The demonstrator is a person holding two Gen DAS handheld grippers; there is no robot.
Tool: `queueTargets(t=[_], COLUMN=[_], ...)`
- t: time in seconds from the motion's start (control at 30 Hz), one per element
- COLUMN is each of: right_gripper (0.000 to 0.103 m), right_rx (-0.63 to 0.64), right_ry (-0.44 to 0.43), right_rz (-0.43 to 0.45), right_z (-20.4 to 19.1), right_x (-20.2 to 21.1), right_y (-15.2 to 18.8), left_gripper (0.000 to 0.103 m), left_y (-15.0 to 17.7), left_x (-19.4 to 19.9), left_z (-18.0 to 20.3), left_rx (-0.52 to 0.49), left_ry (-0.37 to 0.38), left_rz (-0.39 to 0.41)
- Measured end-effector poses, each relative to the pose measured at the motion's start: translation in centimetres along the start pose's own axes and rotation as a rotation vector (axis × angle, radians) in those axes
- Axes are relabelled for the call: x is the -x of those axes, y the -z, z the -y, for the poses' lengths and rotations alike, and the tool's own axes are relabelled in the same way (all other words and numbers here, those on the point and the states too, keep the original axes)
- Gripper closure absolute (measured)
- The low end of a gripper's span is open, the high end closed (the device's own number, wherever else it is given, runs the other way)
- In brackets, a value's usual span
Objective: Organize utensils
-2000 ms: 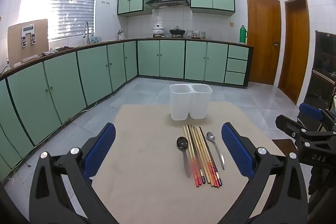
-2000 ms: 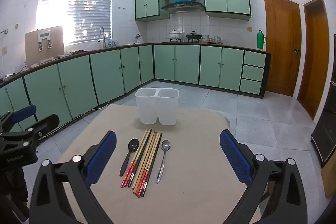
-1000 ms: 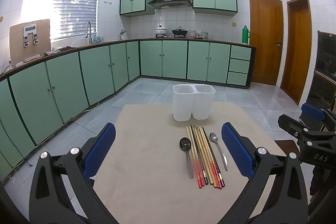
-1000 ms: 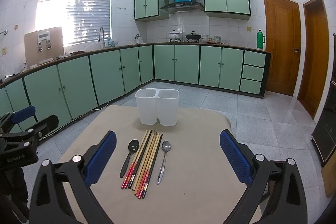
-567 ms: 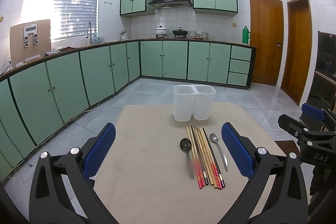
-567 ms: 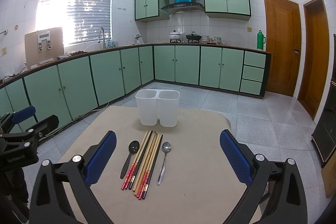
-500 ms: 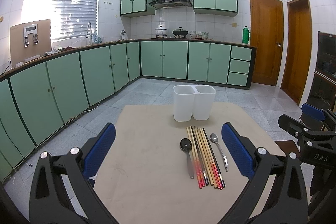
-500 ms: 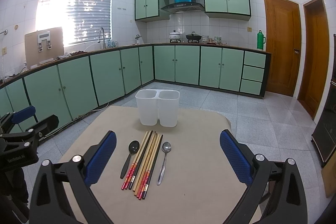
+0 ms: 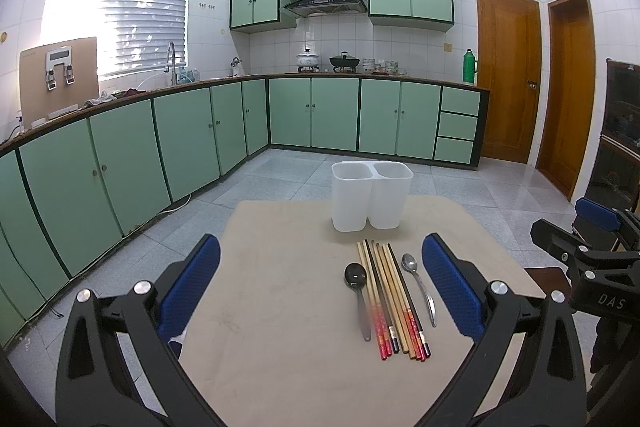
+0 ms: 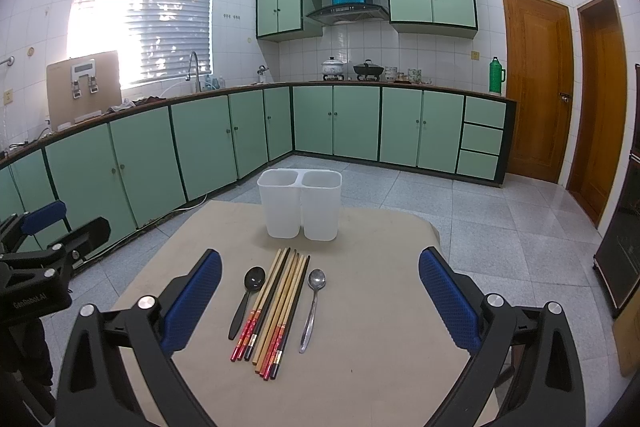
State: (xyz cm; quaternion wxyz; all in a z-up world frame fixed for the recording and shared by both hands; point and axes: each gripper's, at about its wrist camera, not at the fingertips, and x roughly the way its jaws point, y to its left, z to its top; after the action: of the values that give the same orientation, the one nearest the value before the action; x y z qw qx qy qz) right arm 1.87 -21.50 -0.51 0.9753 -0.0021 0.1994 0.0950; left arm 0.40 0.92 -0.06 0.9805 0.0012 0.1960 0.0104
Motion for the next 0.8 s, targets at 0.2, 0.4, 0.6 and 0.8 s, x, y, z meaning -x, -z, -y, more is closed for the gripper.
queueTargets(t=[0.2,0.4,0.6,0.8], right_gripper=[0.006,0.006,0.006,0.006], right_rx=[-0.001,-0.001,-0.001,-0.001], right_ry=[0.000,0.000,-0.001,-0.001], right_rz=[-0.001,0.000,-0.001,-0.001], right_z=[0.00,0.03,0.05,0.05], right_x=[0.04,0.03,-0.01,-0.02], right_y=[-0.03,-0.03,-0.01,0.01], left_gripper=[0.005,0.005,0.005,0.005], left_y=[0.01,0.01,-0.12,-0.08], left_x=[0.00,-0.02,0.11,0.11], left_z=[-0.03,0.00,-0.39,-0.43], left_rx=[0.000,-0.001,0.002,0.002], left_ry=[0.001,0.000,0.000,-0.001], left_rz=[-0.001,0.000,-0.002,-0.003])
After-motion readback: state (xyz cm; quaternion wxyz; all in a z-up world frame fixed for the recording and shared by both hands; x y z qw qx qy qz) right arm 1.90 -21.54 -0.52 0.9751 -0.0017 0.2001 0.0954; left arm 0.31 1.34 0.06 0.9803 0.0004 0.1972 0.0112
